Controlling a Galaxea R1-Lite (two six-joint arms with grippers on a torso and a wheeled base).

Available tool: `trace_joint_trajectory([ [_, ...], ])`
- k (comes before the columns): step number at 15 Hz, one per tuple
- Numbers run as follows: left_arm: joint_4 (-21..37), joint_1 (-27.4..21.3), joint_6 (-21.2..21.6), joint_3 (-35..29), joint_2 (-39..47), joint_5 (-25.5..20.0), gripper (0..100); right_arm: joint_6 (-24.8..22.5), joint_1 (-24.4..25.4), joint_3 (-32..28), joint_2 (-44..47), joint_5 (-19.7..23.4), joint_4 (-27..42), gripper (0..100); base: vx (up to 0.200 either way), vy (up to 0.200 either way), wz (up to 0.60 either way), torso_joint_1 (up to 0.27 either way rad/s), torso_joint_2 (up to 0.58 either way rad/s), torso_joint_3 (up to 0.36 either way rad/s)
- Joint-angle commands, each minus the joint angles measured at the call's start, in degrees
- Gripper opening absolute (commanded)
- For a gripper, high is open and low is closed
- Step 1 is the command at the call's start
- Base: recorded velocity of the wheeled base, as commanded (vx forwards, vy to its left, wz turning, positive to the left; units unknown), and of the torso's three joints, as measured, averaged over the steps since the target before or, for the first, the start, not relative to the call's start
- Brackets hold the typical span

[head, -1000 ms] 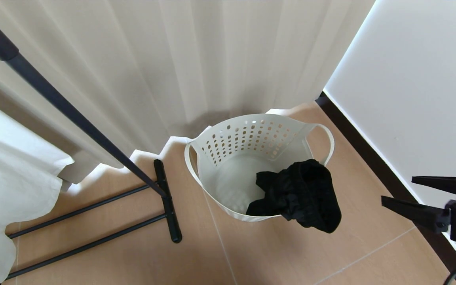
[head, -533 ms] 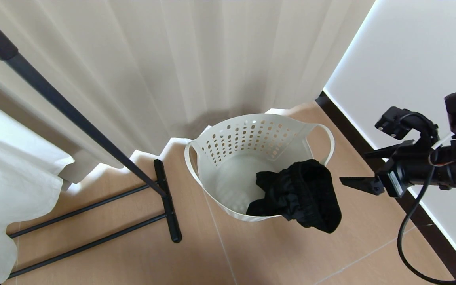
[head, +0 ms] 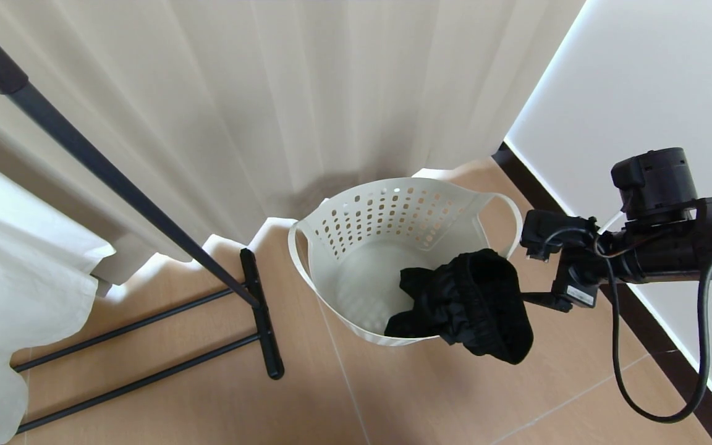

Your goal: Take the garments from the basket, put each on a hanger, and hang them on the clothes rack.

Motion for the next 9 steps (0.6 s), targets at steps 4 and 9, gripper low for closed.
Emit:
trace_joint_trajectory([
  [4, -0.02, 0.00, -0.02, 0.00, 0.00, 0.01, 100, -1.08, 3.09, -1.14, 4.52, -4.48, -5.74, 100, 0.000, 0.000, 0.00, 0.000, 0.00, 0.000],
  [9, -0.02, 0.00, -0.11, 0.00, 0.00, 0.01, 100, -0.90, 3.35, -6.23, 8.74, -6.77, -6.44, 100, 0.000, 0.000, 0.00, 0.000, 0.00, 0.000],
])
